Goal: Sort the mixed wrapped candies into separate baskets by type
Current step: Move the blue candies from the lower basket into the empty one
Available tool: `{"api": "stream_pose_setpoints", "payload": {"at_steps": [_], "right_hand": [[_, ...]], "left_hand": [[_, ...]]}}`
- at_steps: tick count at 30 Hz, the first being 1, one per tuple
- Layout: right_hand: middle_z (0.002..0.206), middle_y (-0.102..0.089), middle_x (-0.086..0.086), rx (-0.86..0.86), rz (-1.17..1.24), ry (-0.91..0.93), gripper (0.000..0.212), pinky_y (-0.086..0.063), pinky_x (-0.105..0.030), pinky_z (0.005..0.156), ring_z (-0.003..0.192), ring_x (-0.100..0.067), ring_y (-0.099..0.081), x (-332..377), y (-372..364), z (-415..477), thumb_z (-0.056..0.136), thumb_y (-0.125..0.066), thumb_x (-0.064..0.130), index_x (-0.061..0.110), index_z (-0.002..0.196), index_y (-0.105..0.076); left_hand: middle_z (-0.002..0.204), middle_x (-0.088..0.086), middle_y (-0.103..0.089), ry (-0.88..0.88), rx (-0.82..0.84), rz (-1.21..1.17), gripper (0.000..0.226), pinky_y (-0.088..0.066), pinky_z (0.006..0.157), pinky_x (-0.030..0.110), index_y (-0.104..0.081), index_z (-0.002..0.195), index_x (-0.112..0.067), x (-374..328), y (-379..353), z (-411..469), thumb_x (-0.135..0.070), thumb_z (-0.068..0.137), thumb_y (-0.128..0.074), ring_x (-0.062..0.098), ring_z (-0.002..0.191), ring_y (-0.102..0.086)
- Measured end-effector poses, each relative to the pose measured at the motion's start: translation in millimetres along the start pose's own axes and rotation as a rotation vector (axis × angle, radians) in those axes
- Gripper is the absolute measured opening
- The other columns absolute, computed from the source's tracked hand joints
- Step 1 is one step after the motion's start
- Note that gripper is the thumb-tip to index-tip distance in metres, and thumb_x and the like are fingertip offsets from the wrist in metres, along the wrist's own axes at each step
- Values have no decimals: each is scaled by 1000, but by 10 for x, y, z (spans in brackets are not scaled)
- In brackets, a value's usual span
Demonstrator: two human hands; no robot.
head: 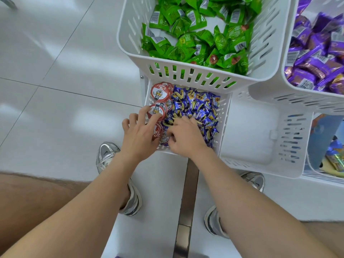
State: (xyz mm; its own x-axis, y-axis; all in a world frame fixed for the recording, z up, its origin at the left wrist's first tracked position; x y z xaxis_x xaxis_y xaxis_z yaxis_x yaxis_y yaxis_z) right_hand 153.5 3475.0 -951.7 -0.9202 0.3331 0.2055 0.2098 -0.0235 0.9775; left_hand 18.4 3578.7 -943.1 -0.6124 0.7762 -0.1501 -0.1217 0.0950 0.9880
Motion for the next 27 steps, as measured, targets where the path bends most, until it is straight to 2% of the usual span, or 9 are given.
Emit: {"api": "stream_pose_setpoints", "payload": {"at_steps": [1,3,6,12,16,20,22,25,27], "right_hand": [[97,-56,3,67,-46,-7,19,-37,-41,92,103,-24,-47,40,-74,29,87,-63,33,27,99,-77],[109,-60,0,65,-101,-82,30,-37,-42,93,109,-26,-47,25,-157,80,87,-71,42,26,112,-73],[113,-48,-5,-1,-164,-122,50,-39,-43,90,107,-29,-44,-50,-205,102,79,-81,38,29,125,-63],[122,-44,-10,-14,-237,-56,42,-37,-52,95,110,-35,-43,-90,-286,146,92,-62,28,34,133,-59],[121,-47,-9,12,-325,106,28,-34,-54,99,115,-36,-43,-258,-229,156,93,-58,41,34,115,-74],[124,-53,-11,0,-354,127,36,-34,-55,102,115,-35,-46,-374,-128,14,91,-53,43,21,90,-81],[118,-55,-12,-60,-332,128,35,-35,-53,102,110,-35,-49,-381,-91,-59,90,-55,40,15,86,-79],[112,-54,-10,-131,-263,179,30,-38,-49,99,106,-33,-50,-303,-51,-60,88,-56,32,11,104,-70],[126,-54,-10,-87,-218,209,41,-37,-49,103,119,-34,-49,-214,-84,3,86,-57,30,15,125,-60]], "left_hand": [[153,5,-30,5,-6,-6,82,-36,93,49,-43,141,-34,-6,-7,-3,-31,67,-78,36,115,-41],[152,5,-30,18,-11,-21,84,-35,92,48,-44,141,-33,-30,-21,-7,-30,63,-76,36,114,-41],[152,4,-29,41,-12,-29,86,-36,94,48,-43,140,-33,-77,-52,4,-33,61,-77,35,113,-40],[150,3,-31,68,-66,-56,79,-37,94,47,-46,137,-31,-77,-118,25,-34,67,-80,34,113,-40],[149,2,-33,65,-78,-7,75,-36,94,46,-47,136,-32,-77,-118,22,-41,70,-82,33,114,-41],[147,2,-35,58,-92,30,74,-37,93,46,-49,136,-32,-37,-104,41,-49,71,-81,32,115,-42],[148,2,-35,56,-95,35,75,-37,93,47,-48,136,-33,-31,-104,40,-51,71,-82,32,116,-42],[149,2,-35,60,-99,18,77,-38,93,48,-49,136,-34,-50,-105,41,-51,69,-84,32,115,-43],[149,3,-34,57,-91,9,78,-37,94,48,-49,136,-33,-55,-104,44,-52,68,-85,33,115,-43]]}}
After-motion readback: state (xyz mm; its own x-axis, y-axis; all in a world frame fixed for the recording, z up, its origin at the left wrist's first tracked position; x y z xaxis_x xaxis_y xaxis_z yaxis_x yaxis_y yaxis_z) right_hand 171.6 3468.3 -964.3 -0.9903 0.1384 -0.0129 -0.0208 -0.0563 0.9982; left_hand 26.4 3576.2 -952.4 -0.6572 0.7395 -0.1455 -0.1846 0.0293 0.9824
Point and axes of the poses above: each hand's wrist, its own z-axis towards the middle knuckle, its own y-axis out of the back of the hand, x = y × z, the point moved 2 cm from there along z, towards the middle knuckle
